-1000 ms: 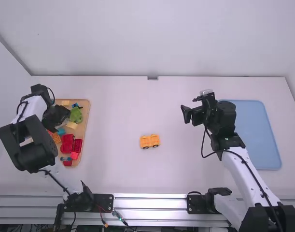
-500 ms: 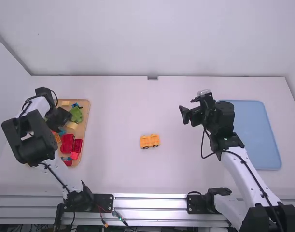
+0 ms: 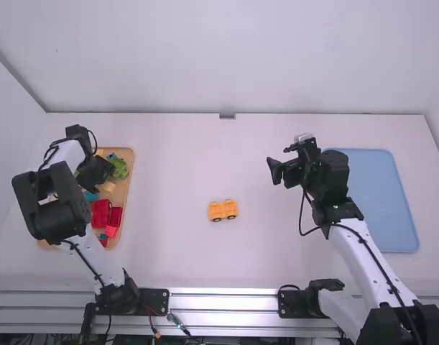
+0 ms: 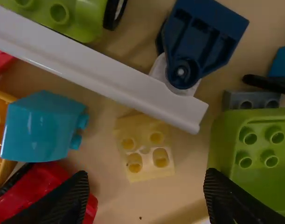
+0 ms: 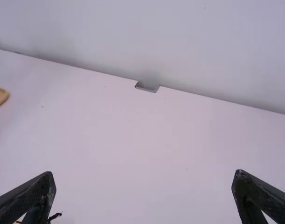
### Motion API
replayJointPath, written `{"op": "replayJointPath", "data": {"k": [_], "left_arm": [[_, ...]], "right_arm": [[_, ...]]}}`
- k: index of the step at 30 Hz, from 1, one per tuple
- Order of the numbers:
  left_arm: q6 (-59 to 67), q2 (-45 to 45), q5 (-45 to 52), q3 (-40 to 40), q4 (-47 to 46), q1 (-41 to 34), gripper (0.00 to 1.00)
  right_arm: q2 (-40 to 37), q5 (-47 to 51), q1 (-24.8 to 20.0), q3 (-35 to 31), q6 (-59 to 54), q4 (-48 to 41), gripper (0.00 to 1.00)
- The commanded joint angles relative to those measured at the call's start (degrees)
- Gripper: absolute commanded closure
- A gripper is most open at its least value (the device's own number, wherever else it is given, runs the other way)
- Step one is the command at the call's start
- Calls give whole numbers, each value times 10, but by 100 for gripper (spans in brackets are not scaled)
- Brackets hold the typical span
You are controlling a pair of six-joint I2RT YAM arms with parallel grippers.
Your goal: Assemble lego blocks to make yellow taxi
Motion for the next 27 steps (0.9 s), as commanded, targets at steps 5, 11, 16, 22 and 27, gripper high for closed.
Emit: {"op": "replayJointPath", "data": {"k": [5,11,16,22,27], "left_arm": [[-23,7,-30,-35,32,3,30],[-22,7,-28,-54,57,3,31],[-23,7,-30,-74,88,7,34],[-19,7,-30,-86,97,6,40],[-19,7,-30,-88,104,6,54]], "right_arm": [[-8,1,0,23,-2,-2,1],[-8,1,1,23,-2,-2,1],[-8,1,0,23,-1,-2,1],[-8,1,1,23,-1,-2,1],[-8,1,1,23,-1,-2,1]]}}
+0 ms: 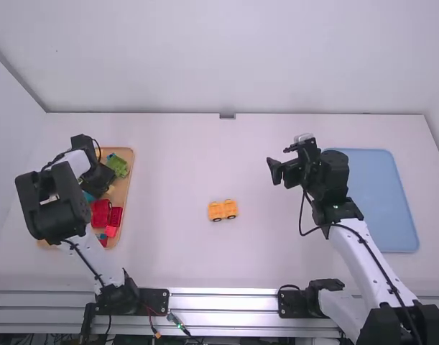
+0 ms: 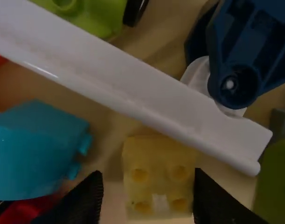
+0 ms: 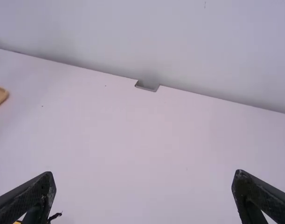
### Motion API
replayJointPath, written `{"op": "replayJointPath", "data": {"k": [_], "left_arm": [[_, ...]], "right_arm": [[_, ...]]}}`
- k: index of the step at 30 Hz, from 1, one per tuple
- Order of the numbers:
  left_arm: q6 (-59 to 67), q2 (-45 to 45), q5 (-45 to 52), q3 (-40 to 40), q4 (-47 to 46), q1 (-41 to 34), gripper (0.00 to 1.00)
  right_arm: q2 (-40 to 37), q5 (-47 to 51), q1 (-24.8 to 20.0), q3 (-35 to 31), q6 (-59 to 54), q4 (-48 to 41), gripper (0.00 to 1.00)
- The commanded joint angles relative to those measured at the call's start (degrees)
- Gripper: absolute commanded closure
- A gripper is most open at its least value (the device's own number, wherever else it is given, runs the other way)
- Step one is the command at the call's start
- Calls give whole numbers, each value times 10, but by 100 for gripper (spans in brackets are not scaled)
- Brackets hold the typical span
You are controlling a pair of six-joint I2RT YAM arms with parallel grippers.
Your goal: Assemble lego blocks to make yellow taxi
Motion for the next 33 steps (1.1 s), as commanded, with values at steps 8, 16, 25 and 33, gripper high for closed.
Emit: {"op": "replayJointPath", "data": {"k": [8,16,25,33], "left_arm": [[1,7,-32,-9,-3,0,62],[17,7,-36,-16,8,4,43],[18,7,-37,-42,40,4,54],[42,7,-23,-17,20,4,79]], "right_arm": [[-8,-1,1,23,1,0,1],[-8,-2,1,23,1,0,1],[-8,-2,1,23,1,1,1],[-8,-2,1,23,1,2,1]]}}
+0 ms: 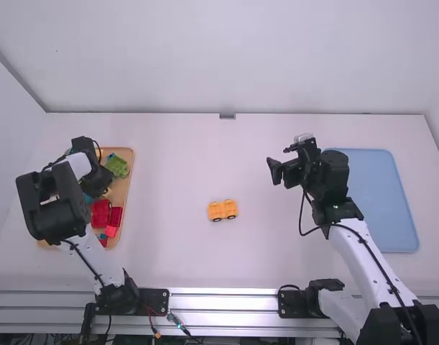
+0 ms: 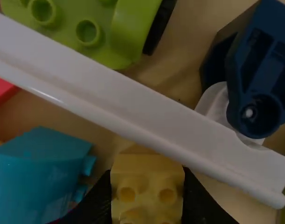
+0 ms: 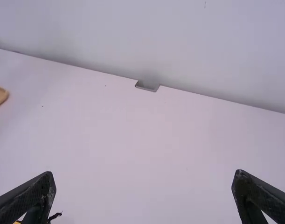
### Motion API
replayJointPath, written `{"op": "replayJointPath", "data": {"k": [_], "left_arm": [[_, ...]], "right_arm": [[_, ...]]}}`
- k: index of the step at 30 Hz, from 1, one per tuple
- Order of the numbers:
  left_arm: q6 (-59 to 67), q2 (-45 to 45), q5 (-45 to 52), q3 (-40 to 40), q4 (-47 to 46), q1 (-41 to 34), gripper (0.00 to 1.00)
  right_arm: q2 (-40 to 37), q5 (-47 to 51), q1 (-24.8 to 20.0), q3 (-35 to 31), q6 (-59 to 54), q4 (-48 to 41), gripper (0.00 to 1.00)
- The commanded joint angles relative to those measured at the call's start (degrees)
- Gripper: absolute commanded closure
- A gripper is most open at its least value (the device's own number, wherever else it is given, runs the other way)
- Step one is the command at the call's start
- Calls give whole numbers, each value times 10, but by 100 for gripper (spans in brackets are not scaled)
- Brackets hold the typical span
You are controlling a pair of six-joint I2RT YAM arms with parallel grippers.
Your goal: Assemble lego blocks to make yellow taxi
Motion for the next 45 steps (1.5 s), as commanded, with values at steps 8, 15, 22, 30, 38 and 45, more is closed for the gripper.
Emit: {"op": "replayJointPath", "data": {"k": [8,15,22,30,38,45], "left_arm": [[21,7,16,59,-68,0,91],[89,7,20,150,-170,-13,98],[180,-17,18,141,-163,-86,98],[352,-131,52,-6,-41,-197,98],[796,-182,223,-96,-86,-337,99],[929,-181,190,-134,-56,-422,98]], "right_arm": [[-8,-2,1,23,0,0,1],[-8,-2,1,23,0,2,1],[-8,-6,1,23,7,2,1],[-8,-6,1,23,6,-3,1],[-8,-6,1,23,6,-11,1],[-8,-6,1,23,6,-11,1]]}}
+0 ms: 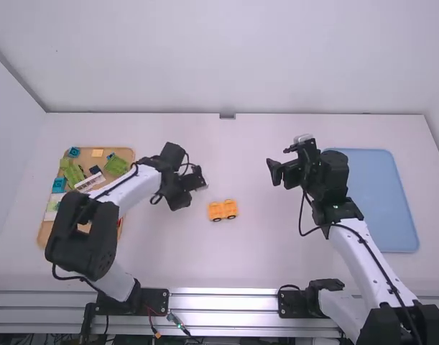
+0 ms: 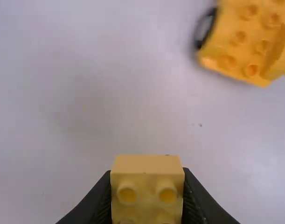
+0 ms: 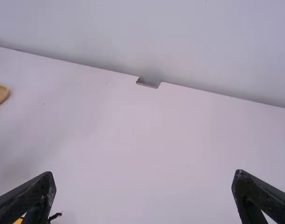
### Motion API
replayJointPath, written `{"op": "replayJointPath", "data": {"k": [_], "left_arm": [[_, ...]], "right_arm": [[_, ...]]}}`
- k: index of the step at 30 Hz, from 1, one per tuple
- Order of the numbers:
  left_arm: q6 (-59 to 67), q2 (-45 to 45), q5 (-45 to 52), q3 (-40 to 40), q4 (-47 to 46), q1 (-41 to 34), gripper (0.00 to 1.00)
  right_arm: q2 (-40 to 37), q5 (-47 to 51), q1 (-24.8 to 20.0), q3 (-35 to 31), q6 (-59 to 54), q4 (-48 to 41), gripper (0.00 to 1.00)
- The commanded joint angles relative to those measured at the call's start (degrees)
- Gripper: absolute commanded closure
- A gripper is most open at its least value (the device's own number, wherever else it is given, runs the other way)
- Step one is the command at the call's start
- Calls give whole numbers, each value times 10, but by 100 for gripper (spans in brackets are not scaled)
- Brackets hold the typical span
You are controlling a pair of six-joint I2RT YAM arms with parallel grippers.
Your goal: Assemble lego blocks to make yellow taxi
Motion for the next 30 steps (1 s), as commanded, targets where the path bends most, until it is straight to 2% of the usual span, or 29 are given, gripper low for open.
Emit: {"op": "replayJointPath", "data": {"k": [1,7,11,16,18,19,20,21,22,23,25,30], "left_arm": [[102,-1,-2,-16,20,-17,98],[104,-1,-7,-69,91,-27,99],[189,-1,13,-108,108,-27,99],[195,-1,25,-141,162,-27,99],[196,-1,25,-146,172,-27,95],[195,-1,23,-148,176,-27,84],[195,-1,24,-149,177,-27,77],[195,-1,24,-149,176,-26,64],[195,-1,24,-149,176,-27,63],[185,-1,23,-149,177,-27,55],[174,-1,21,-148,182,-27,1],[172,-9,29,-138,198,-27,1]], "right_arm": [[-8,-3,1,23,3,-2,1],[-8,-3,1,23,3,-4,1],[-8,-3,1,23,3,-4,1],[-8,-3,1,23,3,-6,1],[-8,-3,1,23,3,-6,1],[-8,-3,1,23,3,-6,1],[-8,-3,1,23,3,-7,1],[-8,-3,1,23,3,-7,1],[-8,-3,1,23,3,-6,1],[-8,-3,1,23,2,-6,1],[-8,-3,1,23,1,-6,1],[-8,-3,1,23,1,-6,1]]}}
